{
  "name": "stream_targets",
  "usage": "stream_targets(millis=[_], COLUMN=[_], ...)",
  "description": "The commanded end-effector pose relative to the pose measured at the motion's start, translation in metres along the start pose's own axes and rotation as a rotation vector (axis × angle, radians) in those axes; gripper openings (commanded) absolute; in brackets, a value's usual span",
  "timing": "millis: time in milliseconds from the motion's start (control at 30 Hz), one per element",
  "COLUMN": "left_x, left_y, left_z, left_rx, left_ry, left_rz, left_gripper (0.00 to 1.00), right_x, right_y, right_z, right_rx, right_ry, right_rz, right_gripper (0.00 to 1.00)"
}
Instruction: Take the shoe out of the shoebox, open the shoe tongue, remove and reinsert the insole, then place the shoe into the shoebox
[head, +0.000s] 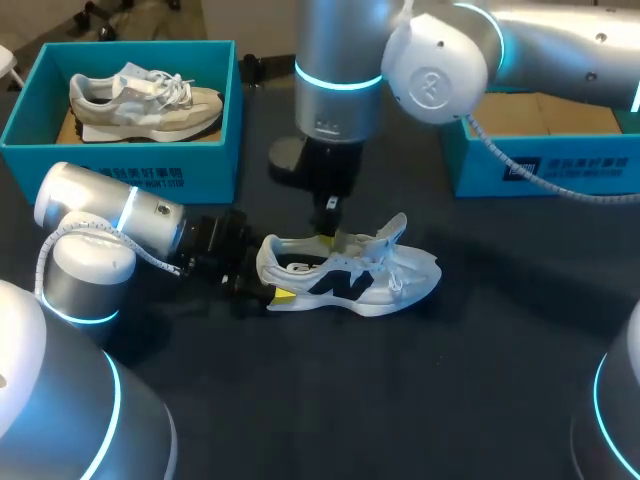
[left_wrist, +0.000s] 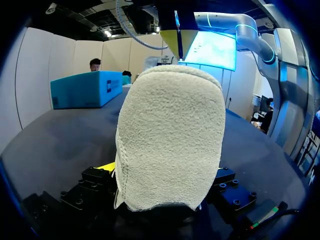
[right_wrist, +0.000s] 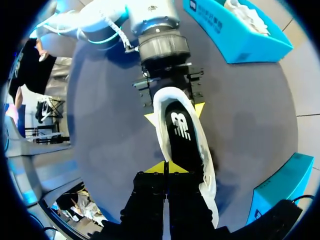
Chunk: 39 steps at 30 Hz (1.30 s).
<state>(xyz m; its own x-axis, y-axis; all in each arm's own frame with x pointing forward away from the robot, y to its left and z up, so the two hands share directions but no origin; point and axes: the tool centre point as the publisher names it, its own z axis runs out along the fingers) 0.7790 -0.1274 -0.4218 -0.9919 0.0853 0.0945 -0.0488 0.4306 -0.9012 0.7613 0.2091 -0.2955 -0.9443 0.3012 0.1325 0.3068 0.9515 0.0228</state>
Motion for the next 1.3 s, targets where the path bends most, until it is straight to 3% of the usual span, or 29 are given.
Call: stream_targets(millis=[33,600,800,1033,1100,1300], left_x=[-0.001,-0.001,-0.001,-0.001,-0.001,-0.001], left_y=[0.004,0.004,0.004,0.004,0.004,0.004], left_z=[0.003,0.003,0.003,0.003,0.003,0.003], left_rx=[-0.002,-0.002,-0.002,-0.002,-0.002,-0.002], left_ry=[-0.002,-0.002,-0.002,-0.002,-0.002,-0.002], left_rz=[-0.001,-0.001,-0.001,-0.001,-0.001,-0.001], left_gripper=[0.0,0.0,0.0,0.0,0.0,0.0], right_x=[0.0,0.0,-0.006,-0.015,-0.016,-0.016], right_y=[0.007,0.007,0.017,0.028,0.027,0.027], right_z=[0.004,0.004,0.01,0.023,0.028,0.028], right_rx=[0.01,0.01,0.134,0.147,0.202,0.202], right_ry=[0.0,0.0,-0.018,-0.089,-0.092,-0.092], right_rz=[0.001,0.001,-0.086,-0.15,-0.109,-0.109], right_gripper=[0.0,0.0,0.0,0.0,0.0,0.0])
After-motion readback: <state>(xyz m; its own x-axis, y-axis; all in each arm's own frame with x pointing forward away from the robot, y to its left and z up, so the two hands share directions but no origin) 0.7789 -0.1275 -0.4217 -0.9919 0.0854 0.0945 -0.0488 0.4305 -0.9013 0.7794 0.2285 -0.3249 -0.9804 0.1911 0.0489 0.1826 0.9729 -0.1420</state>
